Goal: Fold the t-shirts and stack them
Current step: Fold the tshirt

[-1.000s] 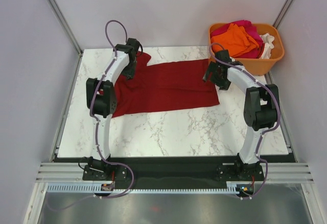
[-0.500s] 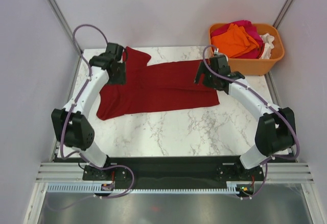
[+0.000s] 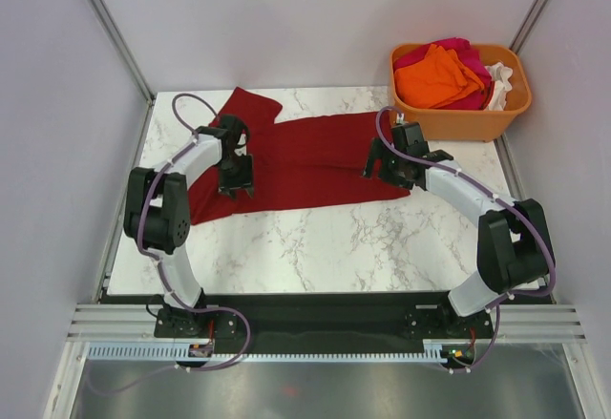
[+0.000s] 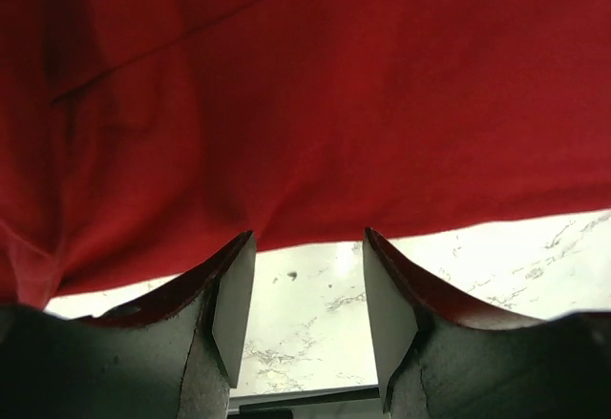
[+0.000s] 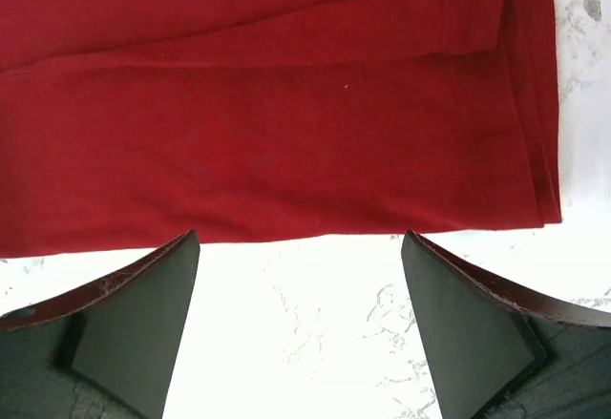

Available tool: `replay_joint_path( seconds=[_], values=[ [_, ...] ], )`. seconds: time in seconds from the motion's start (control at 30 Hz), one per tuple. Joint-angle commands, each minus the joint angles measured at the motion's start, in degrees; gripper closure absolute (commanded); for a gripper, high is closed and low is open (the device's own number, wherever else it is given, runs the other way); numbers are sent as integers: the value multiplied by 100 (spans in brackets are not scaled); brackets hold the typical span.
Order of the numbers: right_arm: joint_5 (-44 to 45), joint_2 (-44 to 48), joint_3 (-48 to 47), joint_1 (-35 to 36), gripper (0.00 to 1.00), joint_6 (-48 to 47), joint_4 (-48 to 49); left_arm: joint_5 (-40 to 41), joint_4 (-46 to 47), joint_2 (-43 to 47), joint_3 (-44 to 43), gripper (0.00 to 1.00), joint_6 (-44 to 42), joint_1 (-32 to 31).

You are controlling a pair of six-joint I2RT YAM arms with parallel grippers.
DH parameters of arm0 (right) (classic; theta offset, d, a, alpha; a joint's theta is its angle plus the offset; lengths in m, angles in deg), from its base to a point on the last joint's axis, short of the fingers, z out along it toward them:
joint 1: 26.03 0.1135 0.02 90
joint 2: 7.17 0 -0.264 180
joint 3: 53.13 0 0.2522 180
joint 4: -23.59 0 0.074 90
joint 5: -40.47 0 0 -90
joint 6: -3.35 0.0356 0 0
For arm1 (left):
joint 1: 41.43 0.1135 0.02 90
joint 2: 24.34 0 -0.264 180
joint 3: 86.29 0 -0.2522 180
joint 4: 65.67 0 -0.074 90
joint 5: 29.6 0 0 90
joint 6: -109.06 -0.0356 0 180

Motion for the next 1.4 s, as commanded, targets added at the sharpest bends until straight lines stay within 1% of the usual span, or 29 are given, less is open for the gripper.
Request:
replay_joint_path(
  seconds=[0.0, 0.13, 0.17, 0.2, 0.23, 0.27, 0.4, 0.47, 0.5, 0.53, 0.6, 0.63, 0.7, 0.73, 0.77, 0.8, 0.83, 0.87, 0.93, 0.97, 1.03, 1.1, 1.2, 1.27, 1.37],
  values=[
    [-66, 173, 89, 0, 5, -133, 236, -185, 186, -83, -310, 44, 188, 354],
    [-57, 138, 230, -9, 5, -204, 271, -185, 186, -408, -538, 44, 188, 811],
    [-48, 129, 248, 0, 5, -212, 280, -333, 186, -505, -608, 50, 179, 1038],
    [-48, 112, 274, 0, 5, -230, 288, 1354, -84, -532, -722, 54, -230, 1153],
    [-48, 103, 309, 0, 5, -239, 297, 1501, -87, -558, -784, 53, -251, 1250],
    [-57, 94, 327, -18, 5, -256, 297, 1694, -104, -663, -976, 53, -278, 1530],
    [-57, 102, 353, -44, 5, -309, 306, 2275, -288, -1067, -1443, 53, -489, 1866],
    [-92, 146, 397, -88, 5, -327, 297, 2390, -359, -1060, -1497, 54, -375, 1980],
    [-101, 216, 397, -106, 5, -344, 297, 2408, -351, -859, -1471, 54, -262, 1981],
    [-101, 260, 415, -106, 5, -370, 289, 2443, -333, -735, -1444, 51, -200, 1981],
    [-74, 392, 432, -114, 4, -388, 280, 2251, -289, -358, -1260, 45, 2, 1954],
    [-39, 445, 476, -106, 4, -380, 280, 1850, -237, 114, -1138, 37, 108, 1963],
    [92, 612, 537, -123, 4, -336, 280, 1846, -192, 591, -568, 37, 223, 1963],
    [93, 665, 642, -167, 4, -309, 271, 1846, -192, 1106, -278, 37, 223, 1972],
    [93, 796, 722, -202, 4, -283, 280, 1846, -192, 1320, 308, 37, 223, 1989],
    [93, 867, 801, -229, 4, -265, 280, 941, 112, 1557, 609, 31, 1050, 1998],
    [93, 928, 949, -325, 4, -257, 280, -330, 611, 1995, 908, 33, 1180, 2024],
    [93, 998, 1012, -378, 3, -230, 271, -447, 747, 2243, 1494, 34, 1320, 2025],
    [-73, 991, 1170, -588, 2, -204, 279, -571, 975, 2674, 1999, 32, 1698, 2068],
    [-179, 895, 1188, -659, 2, -195, 288, -589, 1038, 3111, 2393, 31, 1795, 2095],
    [-459, 728, 1180, -773, 2, -125, 315, -615, 1230, 3491, 2738, 27, 2033, 2252],
    [-496, 481, 1136, -765, 2, -90, 324, -537, 1345, 3826, 3125, 25, 2121, 2314],
    [-400, 235, 1057, -765, 2, -107, 341, -475, 1504, 3837, 3512, 24, 2122, 2446],
    [-259, 147, 1065, -783, 2, -107, 341, -317, 1670, 3740, 3741, 24, 2104, 2630],
    [4, 85, 1118, -791, 2, -98, 376, -325, 1759, 3582, 3952, 24, 2060, 2973]
  ],
)
